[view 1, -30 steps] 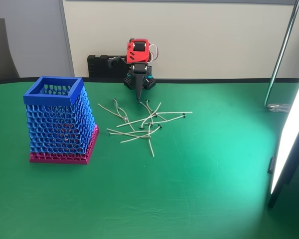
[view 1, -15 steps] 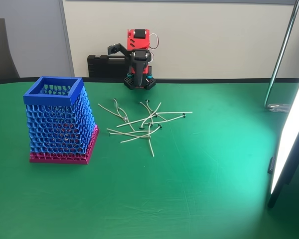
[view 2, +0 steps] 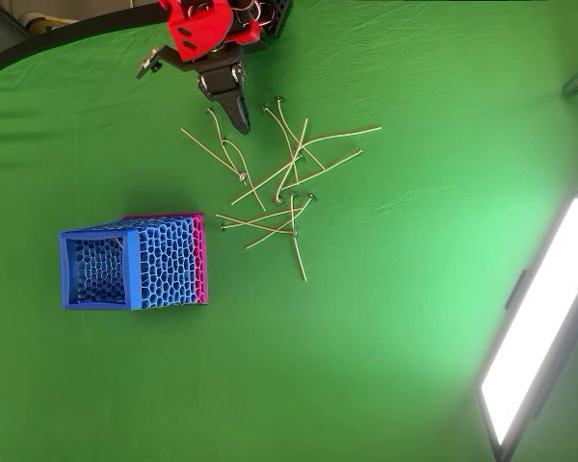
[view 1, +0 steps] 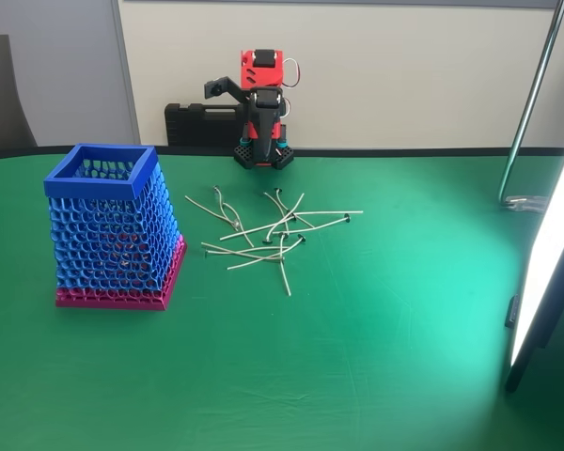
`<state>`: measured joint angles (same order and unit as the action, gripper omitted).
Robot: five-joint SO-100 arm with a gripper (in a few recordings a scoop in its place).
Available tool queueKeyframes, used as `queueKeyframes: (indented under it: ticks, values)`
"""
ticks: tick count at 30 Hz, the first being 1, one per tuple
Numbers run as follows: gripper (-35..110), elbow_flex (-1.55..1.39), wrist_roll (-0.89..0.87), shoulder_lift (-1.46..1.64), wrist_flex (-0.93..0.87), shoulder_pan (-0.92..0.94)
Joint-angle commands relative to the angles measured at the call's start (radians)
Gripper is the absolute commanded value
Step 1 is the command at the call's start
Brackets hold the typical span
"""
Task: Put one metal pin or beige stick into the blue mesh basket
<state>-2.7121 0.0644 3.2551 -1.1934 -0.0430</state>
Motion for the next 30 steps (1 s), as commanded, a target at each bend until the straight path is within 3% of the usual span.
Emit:
queueKeyframes:
  ticks: [1, 15, 22, 30]
  values:
    - [12, 0.057, 0.003, -0.008, -0.006, -0.005]
    - [13, 0.302, -0.021, -0.413, 0.067, -0.018]
    - [13, 0.451, -0.052, -0.657, 0.002, -0.044]
    - [14, 0.492, -0.095, -0.701, -0.138, -0.048]
